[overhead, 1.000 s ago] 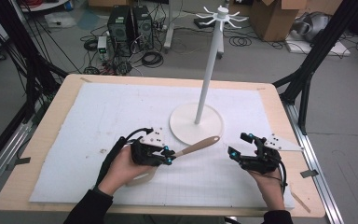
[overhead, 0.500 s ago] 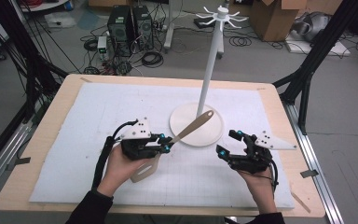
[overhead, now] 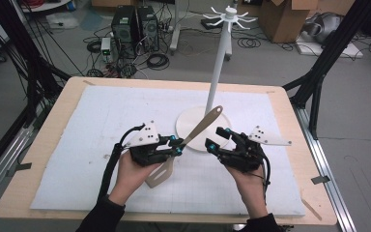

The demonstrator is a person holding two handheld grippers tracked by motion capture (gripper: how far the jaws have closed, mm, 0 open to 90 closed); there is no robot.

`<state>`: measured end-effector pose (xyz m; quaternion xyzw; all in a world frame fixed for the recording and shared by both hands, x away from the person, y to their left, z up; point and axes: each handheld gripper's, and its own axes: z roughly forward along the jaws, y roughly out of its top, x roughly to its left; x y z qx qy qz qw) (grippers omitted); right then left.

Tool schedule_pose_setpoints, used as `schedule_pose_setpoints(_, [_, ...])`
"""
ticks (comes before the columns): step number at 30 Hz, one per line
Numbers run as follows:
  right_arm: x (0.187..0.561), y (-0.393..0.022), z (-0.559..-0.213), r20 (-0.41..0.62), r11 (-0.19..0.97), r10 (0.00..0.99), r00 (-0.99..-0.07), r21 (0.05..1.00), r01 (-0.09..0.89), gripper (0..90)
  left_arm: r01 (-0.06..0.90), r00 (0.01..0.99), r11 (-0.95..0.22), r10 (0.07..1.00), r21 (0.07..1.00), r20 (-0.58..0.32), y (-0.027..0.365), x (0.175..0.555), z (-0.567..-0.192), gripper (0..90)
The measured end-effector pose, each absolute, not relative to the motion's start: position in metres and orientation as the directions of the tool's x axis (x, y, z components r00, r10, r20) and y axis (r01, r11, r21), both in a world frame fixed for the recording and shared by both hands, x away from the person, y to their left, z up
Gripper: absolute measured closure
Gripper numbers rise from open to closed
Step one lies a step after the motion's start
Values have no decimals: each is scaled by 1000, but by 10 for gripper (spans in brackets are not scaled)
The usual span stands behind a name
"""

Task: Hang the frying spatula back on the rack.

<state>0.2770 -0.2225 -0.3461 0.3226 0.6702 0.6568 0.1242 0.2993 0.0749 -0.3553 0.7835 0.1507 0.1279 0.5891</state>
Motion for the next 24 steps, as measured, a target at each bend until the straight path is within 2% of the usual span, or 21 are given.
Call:
schedule_pose_setpoints(9, [284, -202, -339, 328, -106, 580, -746, 938, 330, 458, 79, 924, -257, 381, 963, 26, 66, 298, -356, 776])
schedule_pose_setpoints(11, [287, -195, -338, 351, -112, 572, -741, 929, 353, 527, 72, 925, -259, 378, 963, 33, 64, 297, -356, 776])
schedule_pose_setpoints(13, [287, -194, -339, 358, -115, 572, -738, 926, 360, 539, 65, 925, -256, 377, 965, 38, 63, 296, -356, 776])
schedule_pose_setpoints(15, [288, -191, -339, 369, -117, 576, -730, 920, 373, 593, 56, 921, -247, 388, 967, 46, 63, 295, -355, 776])
schedule_pose_setpoints(19, [288, -190, -340, 378, -123, 575, -726, 917, 380, 594, 56, 918, -229, 394, 972, 40, 64, 296, -354, 776])
schedule_pose_setpoints(24, [288, -189, -339, 379, -122, 564, -734, 917, 379, 695, 50, 917, -236, 397, 970, 50, 62, 295, -355, 776])
